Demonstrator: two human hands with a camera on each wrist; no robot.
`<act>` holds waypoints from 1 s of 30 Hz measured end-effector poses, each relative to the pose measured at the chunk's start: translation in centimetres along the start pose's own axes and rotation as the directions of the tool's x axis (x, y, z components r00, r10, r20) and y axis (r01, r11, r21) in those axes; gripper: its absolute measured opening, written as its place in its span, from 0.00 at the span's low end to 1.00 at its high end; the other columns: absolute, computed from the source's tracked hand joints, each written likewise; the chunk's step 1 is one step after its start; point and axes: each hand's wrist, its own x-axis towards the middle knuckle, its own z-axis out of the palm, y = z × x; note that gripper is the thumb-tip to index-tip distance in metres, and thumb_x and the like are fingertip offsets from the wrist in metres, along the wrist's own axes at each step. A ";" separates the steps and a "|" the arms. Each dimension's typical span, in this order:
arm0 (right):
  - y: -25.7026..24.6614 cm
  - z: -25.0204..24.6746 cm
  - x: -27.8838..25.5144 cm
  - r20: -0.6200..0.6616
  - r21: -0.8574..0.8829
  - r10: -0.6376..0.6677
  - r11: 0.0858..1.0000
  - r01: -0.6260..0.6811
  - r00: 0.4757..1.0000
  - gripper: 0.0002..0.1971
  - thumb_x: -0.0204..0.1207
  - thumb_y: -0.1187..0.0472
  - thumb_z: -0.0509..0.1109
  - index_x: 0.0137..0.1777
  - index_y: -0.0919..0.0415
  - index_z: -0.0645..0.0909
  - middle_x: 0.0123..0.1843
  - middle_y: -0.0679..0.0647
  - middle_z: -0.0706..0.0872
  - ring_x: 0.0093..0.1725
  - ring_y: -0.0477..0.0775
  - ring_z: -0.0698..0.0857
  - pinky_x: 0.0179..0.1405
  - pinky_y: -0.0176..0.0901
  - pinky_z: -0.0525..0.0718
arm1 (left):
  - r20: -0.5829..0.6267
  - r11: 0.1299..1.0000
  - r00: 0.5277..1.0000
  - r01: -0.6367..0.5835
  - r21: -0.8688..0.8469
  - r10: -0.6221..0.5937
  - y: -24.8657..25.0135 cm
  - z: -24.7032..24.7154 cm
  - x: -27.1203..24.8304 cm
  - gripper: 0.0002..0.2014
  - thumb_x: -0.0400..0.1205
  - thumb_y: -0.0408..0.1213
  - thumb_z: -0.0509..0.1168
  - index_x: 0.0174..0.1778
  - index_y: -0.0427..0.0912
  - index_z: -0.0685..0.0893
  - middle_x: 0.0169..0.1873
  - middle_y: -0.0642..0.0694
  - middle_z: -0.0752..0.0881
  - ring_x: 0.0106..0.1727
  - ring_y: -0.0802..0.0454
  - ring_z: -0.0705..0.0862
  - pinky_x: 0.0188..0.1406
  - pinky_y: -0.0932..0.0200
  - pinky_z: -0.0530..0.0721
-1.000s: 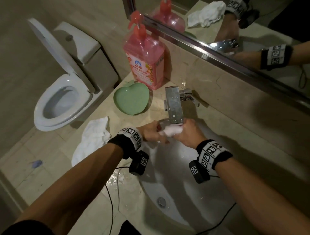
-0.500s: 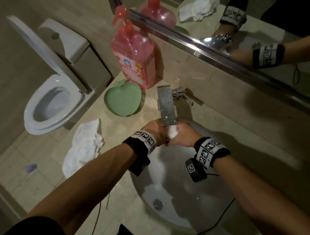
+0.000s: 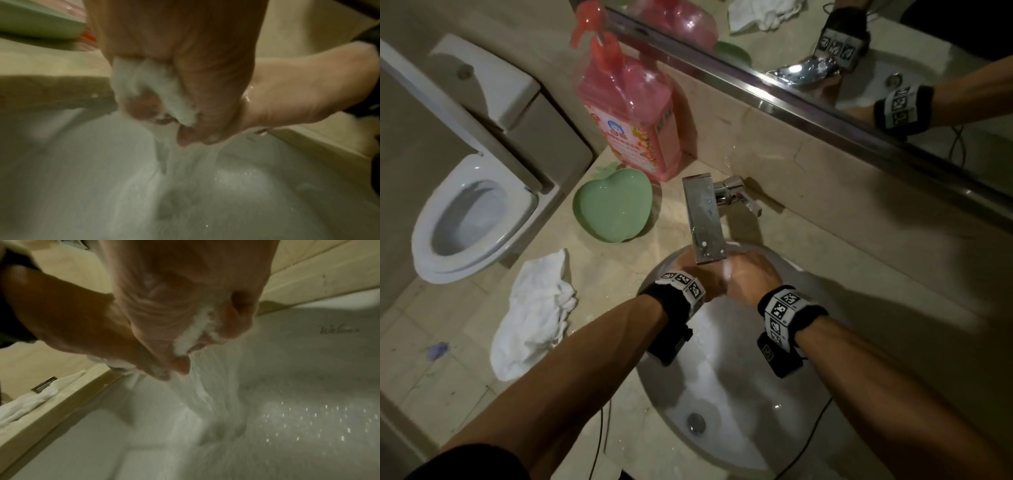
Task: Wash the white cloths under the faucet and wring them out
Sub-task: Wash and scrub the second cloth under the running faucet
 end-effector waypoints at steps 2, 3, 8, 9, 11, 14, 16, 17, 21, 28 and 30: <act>0.3 0.0 -0.1 -0.064 0.018 -0.031 0.999 0.033 0.997 0.10 0.77 0.54 0.74 0.56 0.53 0.82 0.45 0.53 0.87 0.45 0.57 0.86 0.46 0.43 0.83 | -0.001 0.999 1.000 -0.006 -0.054 0.006 -0.6 -0.3 -0.5 0.18 0.81 0.48 0.68 0.65 0.49 0.80 0.60 0.45 0.85 0.51 0.50 0.80 0.49 0.64 0.72; 0.6 0.1 0.0 -0.086 0.016 -0.054 0.998 0.056 0.995 0.16 0.76 0.53 0.76 0.61 0.53 0.81 0.49 0.54 0.89 0.48 0.59 0.88 0.46 0.43 0.82 | 0.048 0.991 0.999 -0.003 -0.136 0.010 -1.0 -0.5 -0.8 0.16 0.80 0.49 0.70 0.62 0.49 0.82 0.58 0.47 0.86 0.48 0.54 0.80 0.47 0.67 0.72; 1.0 1.0 -0.2 -0.014 0.346 -0.149 0.927 0.144 0.989 0.33 0.73 0.51 0.75 0.77 0.55 0.68 0.70 0.57 0.80 0.67 0.61 0.83 0.65 0.55 0.83 | 0.061 0.880 0.997 -0.004 -0.476 0.038 -2.8 -2.3 -2.8 0.17 0.77 0.46 0.75 0.60 0.51 0.82 0.48 0.57 0.86 0.43 0.72 0.84 0.40 0.76 0.80; 0.7 1.3 -0.3 -0.044 0.385 -0.167 0.907 0.171 0.985 0.31 0.73 0.53 0.75 0.75 0.56 0.69 0.69 0.57 0.80 0.68 0.61 0.82 0.67 0.56 0.82 | 0.054 0.890 0.998 0.001 -0.456 0.026 -3.0 -2.6 -3.3 0.26 0.76 0.45 0.76 0.69 0.47 0.77 0.58 0.51 0.84 0.53 0.64 0.85 0.53 0.67 0.83; -0.1 1.8 -0.6 -0.164 0.416 -0.141 0.887 0.198 0.976 0.25 0.73 0.58 0.76 0.69 0.57 0.74 0.64 0.58 0.83 0.68 0.65 0.82 0.66 0.56 0.82 | 0.035 0.928 0.998 0.053 -0.370 -0.043 -3.5 -2.6 -4.1 0.34 0.76 0.48 0.75 0.75 0.46 0.69 0.65 0.45 0.82 0.62 0.46 0.83 0.60 0.56 0.80; -1.7 2.7 -1.6 -0.391 0.509 0.038 0.842 0.182 0.920 0.35 0.72 0.64 0.78 0.79 0.60 0.69 0.75 0.62 0.73 0.75 0.66 0.73 0.75 0.60 0.78 | -0.076 0.937 0.990 0.087 -0.340 -0.119 -3.8 -1.7 -5.1 0.29 0.78 0.51 0.72 0.70 0.45 0.69 0.61 0.42 0.84 0.56 0.41 0.84 0.48 0.57 0.74; -2.8 3.2 -2.0 -0.441 0.662 0.221 0.734 0.149 0.870 0.31 0.74 0.57 0.81 0.73 0.59 0.70 0.70 0.56 0.74 0.67 0.58 0.78 0.68 0.52 0.82 | -0.178 0.936 0.975 0.067 -0.345 -0.136 -4.1 -1.2 -5.6 0.23 0.79 0.51 0.70 0.64 0.46 0.71 0.57 0.41 0.84 0.52 0.41 0.83 0.45 0.56 0.73; -3.3 3.1 -2.1 -0.368 0.767 0.279 0.630 0.120 0.887 0.30 0.74 0.50 0.81 0.70 0.58 0.72 0.67 0.53 0.78 0.62 0.53 0.82 0.62 0.49 0.85 | -0.225 0.933 0.964 0.056 -0.355 -0.143 -4.2 -1.0 -6.0 0.21 0.79 0.50 0.71 0.62 0.47 0.72 0.55 0.42 0.84 0.50 0.42 0.82 0.44 0.55 0.74; -4.3 3.1 -1.8 -0.060 0.963 0.260 0.268 -0.013 0.964 0.30 0.72 0.42 0.81 0.68 0.57 0.80 0.58 0.50 0.91 0.57 0.51 0.90 0.59 0.56 0.91 | -0.273 0.942 0.961 -0.122 -0.312 0.034 -4.1 0.1 -7.1 0.26 0.72 0.43 0.71 0.68 0.49 0.77 0.60 0.45 0.82 0.60 0.44 0.80 0.60 0.54 0.79; -1.7 3.4 -1.2 -0.089 0.952 0.267 0.306 0.003 0.960 0.04 0.86 0.58 0.69 0.49 0.52 0.85 0.50 0.55 0.92 0.54 0.59 0.90 0.61 0.63 0.88 | -0.236 0.657 0.966 -0.112 -0.746 -0.103 -3.7 0.5 -7.1 0.02 0.78 0.50 0.63 0.42 0.60 0.80 0.41 0.61 0.86 0.46 0.60 0.86 0.55 0.54 0.85; -1.0 3.4 -1.5 -0.094 0.975 0.269 0.219 0.034 0.958 0.07 0.88 0.60 0.67 0.51 0.55 0.86 0.47 0.54 0.93 0.50 0.58 0.90 0.53 0.58 0.88 | -0.106 0.469 0.957 0.034 -0.883 -0.269 -3.4 0.2 -6.6 0.16 0.80 0.49 0.69 0.58 0.51 0.72 0.51 0.51 0.85 0.54 0.46 0.88 0.54 0.38 0.88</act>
